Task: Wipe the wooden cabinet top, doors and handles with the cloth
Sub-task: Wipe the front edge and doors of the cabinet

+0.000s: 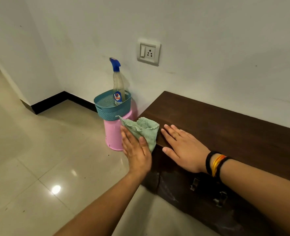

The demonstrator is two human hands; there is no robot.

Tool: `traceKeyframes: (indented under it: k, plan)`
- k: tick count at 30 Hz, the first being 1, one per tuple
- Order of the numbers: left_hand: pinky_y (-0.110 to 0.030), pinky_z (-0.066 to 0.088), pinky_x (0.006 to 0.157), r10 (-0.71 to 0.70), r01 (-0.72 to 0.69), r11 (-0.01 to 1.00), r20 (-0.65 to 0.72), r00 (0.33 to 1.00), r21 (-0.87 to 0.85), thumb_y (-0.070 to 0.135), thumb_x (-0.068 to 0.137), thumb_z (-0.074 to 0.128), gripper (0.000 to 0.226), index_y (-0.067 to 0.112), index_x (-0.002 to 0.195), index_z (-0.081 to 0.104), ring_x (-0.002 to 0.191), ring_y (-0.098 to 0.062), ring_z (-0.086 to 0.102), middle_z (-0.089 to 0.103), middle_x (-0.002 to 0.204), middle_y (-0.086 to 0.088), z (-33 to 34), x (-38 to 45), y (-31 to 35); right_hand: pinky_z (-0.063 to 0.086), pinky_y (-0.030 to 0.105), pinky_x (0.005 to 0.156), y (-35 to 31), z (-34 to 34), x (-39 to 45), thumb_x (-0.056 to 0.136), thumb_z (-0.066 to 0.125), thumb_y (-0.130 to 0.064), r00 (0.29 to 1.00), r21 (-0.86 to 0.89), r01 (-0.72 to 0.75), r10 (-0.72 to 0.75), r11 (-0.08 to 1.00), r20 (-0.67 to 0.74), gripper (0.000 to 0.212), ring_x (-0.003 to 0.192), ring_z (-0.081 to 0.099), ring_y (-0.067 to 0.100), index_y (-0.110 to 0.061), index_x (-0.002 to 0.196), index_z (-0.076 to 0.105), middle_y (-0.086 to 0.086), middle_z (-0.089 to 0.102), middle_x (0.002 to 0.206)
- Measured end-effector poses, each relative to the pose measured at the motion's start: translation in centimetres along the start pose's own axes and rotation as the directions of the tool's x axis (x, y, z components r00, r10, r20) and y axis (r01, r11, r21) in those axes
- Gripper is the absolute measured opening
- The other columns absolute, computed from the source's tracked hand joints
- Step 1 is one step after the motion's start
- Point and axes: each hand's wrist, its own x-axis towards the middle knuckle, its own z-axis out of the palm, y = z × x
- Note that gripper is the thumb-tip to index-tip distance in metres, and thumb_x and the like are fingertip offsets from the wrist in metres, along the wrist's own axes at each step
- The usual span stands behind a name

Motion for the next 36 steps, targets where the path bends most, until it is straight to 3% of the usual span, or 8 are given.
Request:
traceKeyframes:
  k: [6,9,18,22,26,31,34,36]
  plan:
    - [-0.038,0.0,0.122,-0.095,0.092,0.995,0.061,0.994,0.042,0.035,0.092,0.029,0.077,0.008,0.159,-0.001,0.154,-0.03,0.0,-0.003,0.167,-0.012,2.3,-2.6,-3.9,-0.002,0.035,0.126,-0.4,0.0,2.1,0.105,0.019,-0.056,0.996,-0.032,0.093,-0.093,0.995,0.015,0.068,0.155,-0.011,0.016,-0.027,0.162,-0.006,-0.003,-0.011,0.169]
    - [-0.027,-0.01,0.121,-0.123,0.122,0.992,0.074,0.99,0.009,0.035,0.091,0.029,0.078,0.006,0.158,0.003,0.153,-0.035,0.0,0.001,0.166,-0.017,3.3,-4.0,-5.5,-0.001,0.035,0.126,-0.2,0.2,2.3,0.106,0.022,-0.053,0.992,-0.049,0.123,-0.123,0.991,0.008,0.067,0.155,-0.011,0.017,-0.028,0.162,-0.006,-0.003,-0.011,0.169]
    - [-0.047,0.0,0.117,-0.284,0.242,0.946,-0.193,0.939,-0.215,0.049,0.097,0.012,0.064,0.031,0.158,-0.002,0.154,-0.023,-0.002,-0.002,0.168,0.001,5.6,-2.0,-0.4,-0.004,0.033,0.124,0.2,0.6,2.8,0.105,0.029,-0.051,0.986,-0.034,0.165,-0.166,0.986,-0.005,0.068,0.155,-0.013,0.014,-0.036,0.16,-0.008,-0.008,-0.014,0.168]
    - [-0.051,-0.001,0.124,-0.391,0.383,0.9,0.001,0.92,-0.207,0.052,0.092,0.008,0.066,0.027,0.15,-0.01,0.154,-0.03,-0.006,-0.005,0.167,-0.012,7.0,-6.2,-2.2,-0.004,0.033,0.124,0.1,0.4,2.8,0.105,0.03,-0.05,0.986,-0.034,0.165,-0.164,0.986,0.025,0.068,0.154,-0.014,0.013,-0.038,0.159,-0.009,-0.008,-0.015,0.168]
    - [-0.041,-0.008,0.118,-0.216,0.192,0.96,-0.105,0.971,-0.202,0.058,0.095,0.014,0.073,0.029,0.158,-0.008,0.151,-0.014,-0.013,-0.008,0.168,-0.001,6.9,-4.3,-0.4,-0.002,0.035,0.125,0.1,0.4,2.7,0.106,0.03,-0.046,0.98,-0.033,0.198,-0.198,0.98,0.011,0.065,0.155,-0.012,0.013,-0.041,0.159,-0.007,-0.011,-0.012,0.168]
    - [-0.053,-0.002,0.124,-0.354,0.328,0.913,-0.073,0.932,-0.241,0.046,0.094,0.018,0.068,0.028,0.156,-0.006,0.154,-0.024,-0.005,-0.001,0.168,-0.008,6.9,-4.8,-1.1,0.001,0.036,0.127,-0.2,0.4,2.8,0.107,0.031,-0.041,0.972,-0.047,0.236,-0.236,0.971,0.006,0.065,0.155,-0.011,0.014,-0.035,0.161,-0.004,-0.011,-0.01,0.169]
    - [-0.027,-0.009,0.121,-0.213,0.172,0.957,-0.162,0.964,-0.233,0.041,0.1,0.021,0.065,0.02,0.159,0.003,0.154,-0.017,-0.007,-0.001,0.168,-0.003,6.5,-3.6,-0.7,0.0,0.035,0.127,-0.2,0.4,2.8,0.105,0.029,-0.041,0.969,-0.047,0.245,-0.246,0.968,-0.007,0.065,0.155,-0.011,0.012,-0.036,0.161,-0.005,-0.011,-0.01,0.169]
    - [-0.028,-0.009,0.122,-0.212,0.153,0.963,-0.276,0.938,-0.221,0.03,0.105,0.029,0.061,0.017,0.16,0.007,0.154,-0.016,-0.007,0.002,0.169,-0.002,6.0,-0.9,-1.3,-0.001,0.034,0.126,-0.3,0.5,2.9,0.105,0.031,-0.041,0.967,-0.047,0.252,-0.253,0.967,-0.013,0.066,0.155,-0.012,0.011,-0.036,0.161,-0.005,-0.011,-0.011,0.168]
